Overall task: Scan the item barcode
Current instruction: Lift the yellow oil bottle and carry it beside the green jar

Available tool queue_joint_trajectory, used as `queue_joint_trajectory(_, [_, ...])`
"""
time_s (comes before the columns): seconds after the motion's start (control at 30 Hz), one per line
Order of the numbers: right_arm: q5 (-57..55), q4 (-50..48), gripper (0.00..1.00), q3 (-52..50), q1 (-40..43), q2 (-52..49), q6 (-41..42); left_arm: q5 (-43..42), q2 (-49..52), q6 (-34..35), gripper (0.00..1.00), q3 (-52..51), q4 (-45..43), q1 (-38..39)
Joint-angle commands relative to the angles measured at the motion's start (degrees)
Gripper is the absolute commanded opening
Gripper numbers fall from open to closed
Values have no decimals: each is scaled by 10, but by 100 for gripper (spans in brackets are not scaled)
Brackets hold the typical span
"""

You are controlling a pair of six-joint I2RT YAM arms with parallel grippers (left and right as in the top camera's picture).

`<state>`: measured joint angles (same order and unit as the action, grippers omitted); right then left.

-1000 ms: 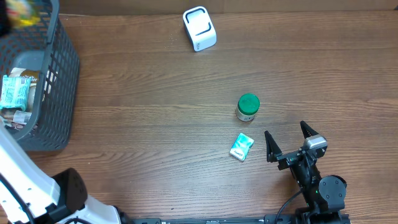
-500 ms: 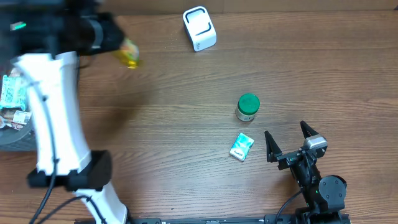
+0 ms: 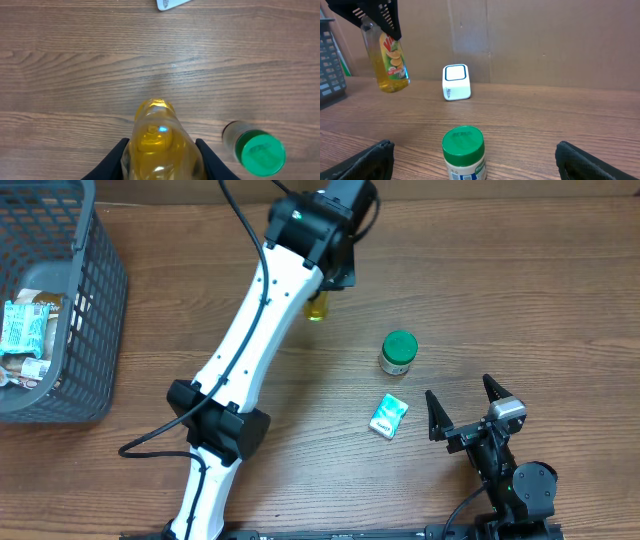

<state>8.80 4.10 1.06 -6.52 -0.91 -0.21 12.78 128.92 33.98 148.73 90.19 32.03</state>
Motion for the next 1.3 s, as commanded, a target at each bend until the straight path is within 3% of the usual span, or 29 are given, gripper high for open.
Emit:
queue_joint_trajectory(0.0, [3,-3,100,-6,-2,2,2,55,0,59,5,3,-7,16])
queue_joint_trajectory(0.87, [3,-3,100,-6,-2,2,2,120,1,71,5,-5,-3,79])
queue_joint_trajectory(1.27, [3,-3,100,-6,-2,2,2,81,1,86,5,-56,-18,40])
